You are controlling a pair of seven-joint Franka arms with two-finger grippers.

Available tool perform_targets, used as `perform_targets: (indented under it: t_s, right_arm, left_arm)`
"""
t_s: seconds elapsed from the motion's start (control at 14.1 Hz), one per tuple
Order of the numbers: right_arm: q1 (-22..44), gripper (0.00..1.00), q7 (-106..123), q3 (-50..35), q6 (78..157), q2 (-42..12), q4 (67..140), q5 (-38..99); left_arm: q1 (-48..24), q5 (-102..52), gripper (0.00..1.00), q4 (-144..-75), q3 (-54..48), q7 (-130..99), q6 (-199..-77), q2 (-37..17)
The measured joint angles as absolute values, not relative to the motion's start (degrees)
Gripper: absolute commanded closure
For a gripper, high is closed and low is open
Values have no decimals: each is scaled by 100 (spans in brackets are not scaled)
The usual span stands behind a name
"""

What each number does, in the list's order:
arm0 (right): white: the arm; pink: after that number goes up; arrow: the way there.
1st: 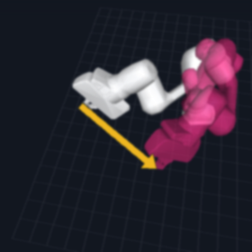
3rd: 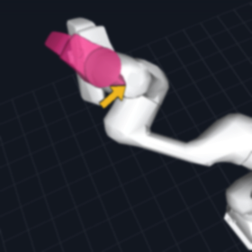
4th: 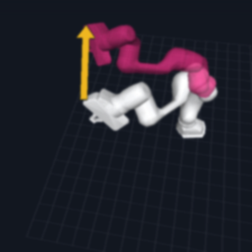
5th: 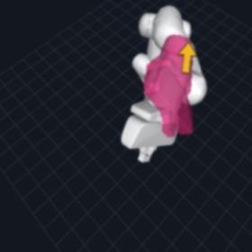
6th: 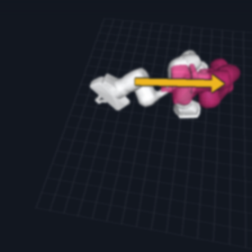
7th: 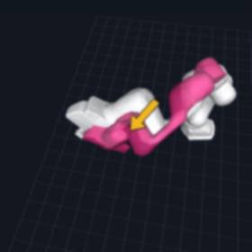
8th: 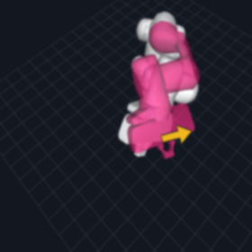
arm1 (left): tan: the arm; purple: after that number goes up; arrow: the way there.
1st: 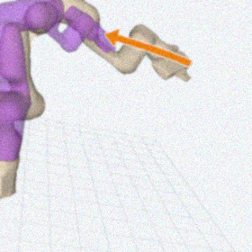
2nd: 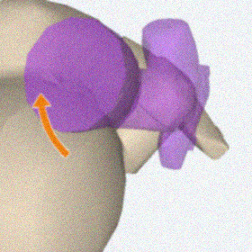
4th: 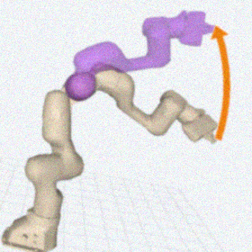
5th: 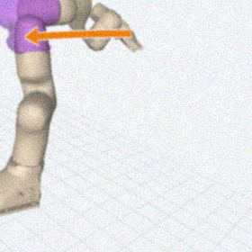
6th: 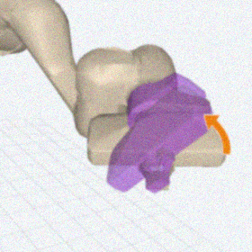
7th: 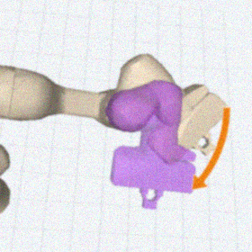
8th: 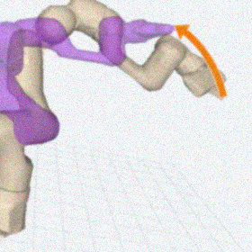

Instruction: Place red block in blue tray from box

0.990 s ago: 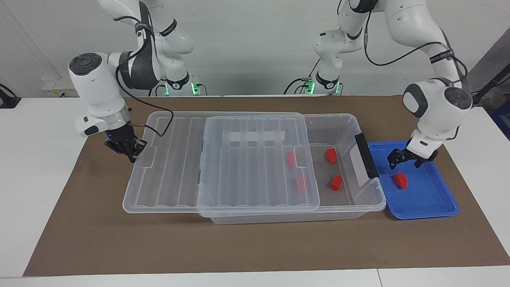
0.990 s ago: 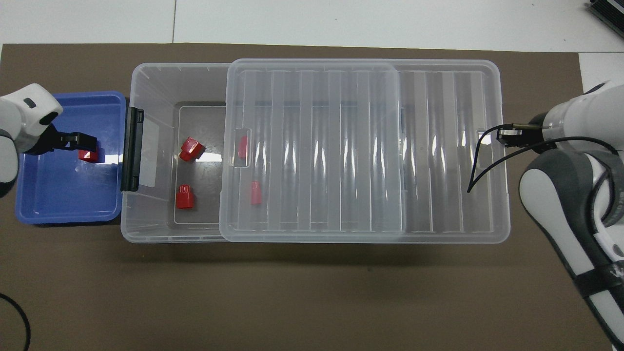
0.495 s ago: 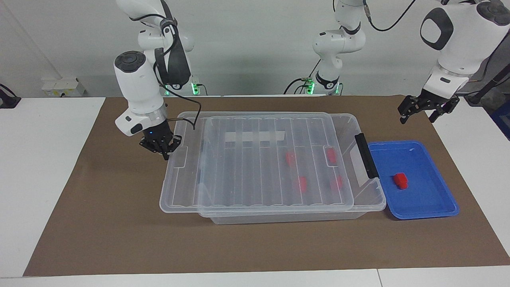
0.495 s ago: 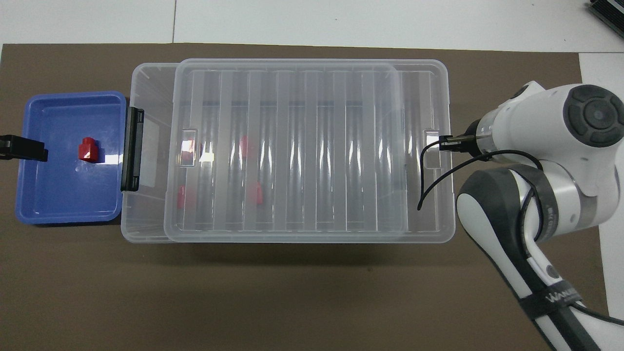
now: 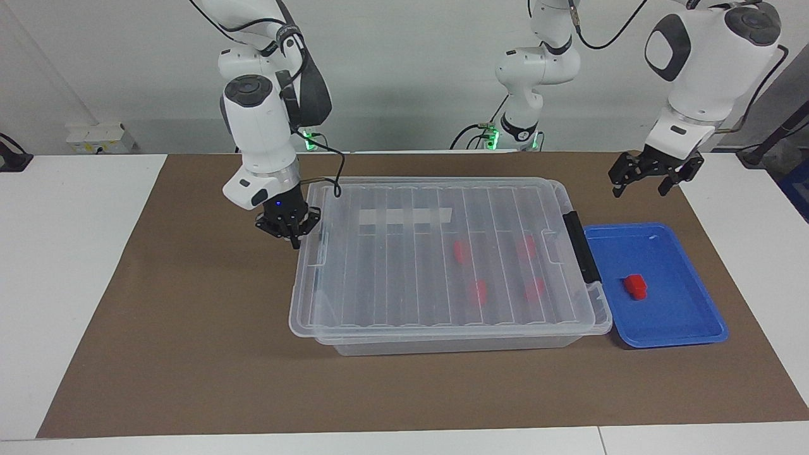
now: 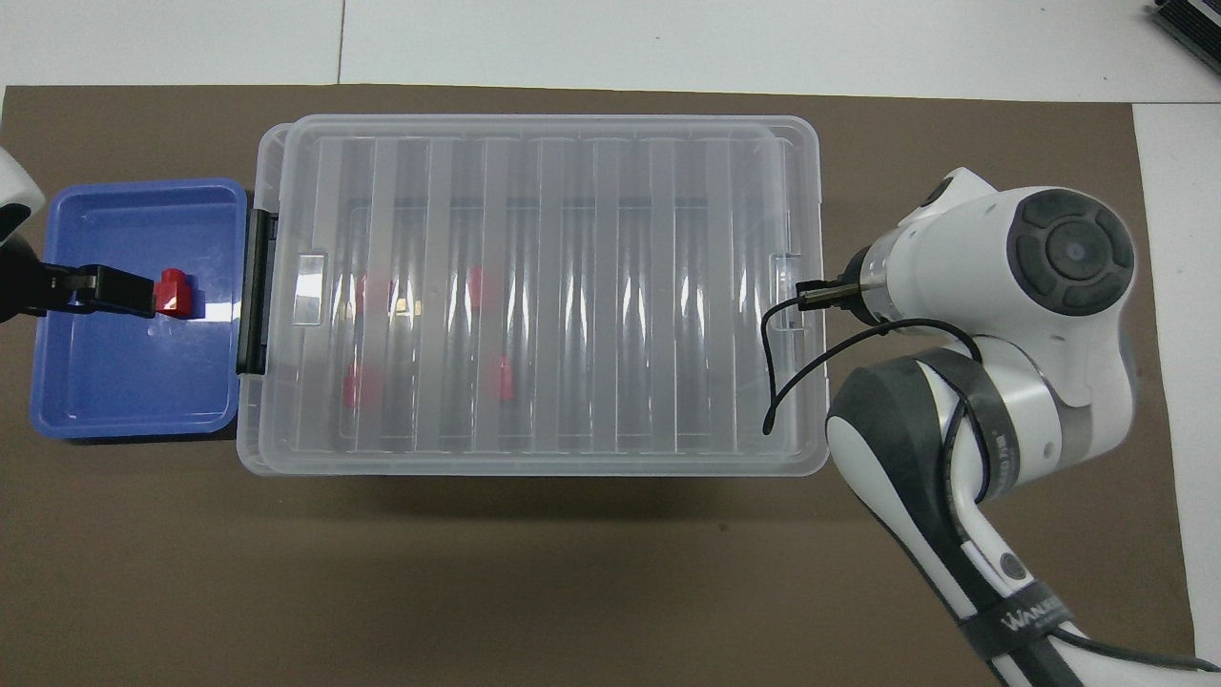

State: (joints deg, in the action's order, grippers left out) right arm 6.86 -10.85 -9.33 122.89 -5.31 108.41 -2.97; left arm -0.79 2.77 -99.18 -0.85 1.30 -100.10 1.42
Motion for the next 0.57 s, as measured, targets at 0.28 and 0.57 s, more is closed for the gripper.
perform_targets:
  t_s: [0.28,0.57]
  right_arm:
    - [796,100,-1085,-933,12291,-536,10842,-293]
    - [792,100,-1085,-931,12291,-538,10843,-288]
  left_arm:
    - [-89,277,0,-9918,-52,60,-10009,144]
    - [-36,277,0,-9918,2,42,-10009,144]
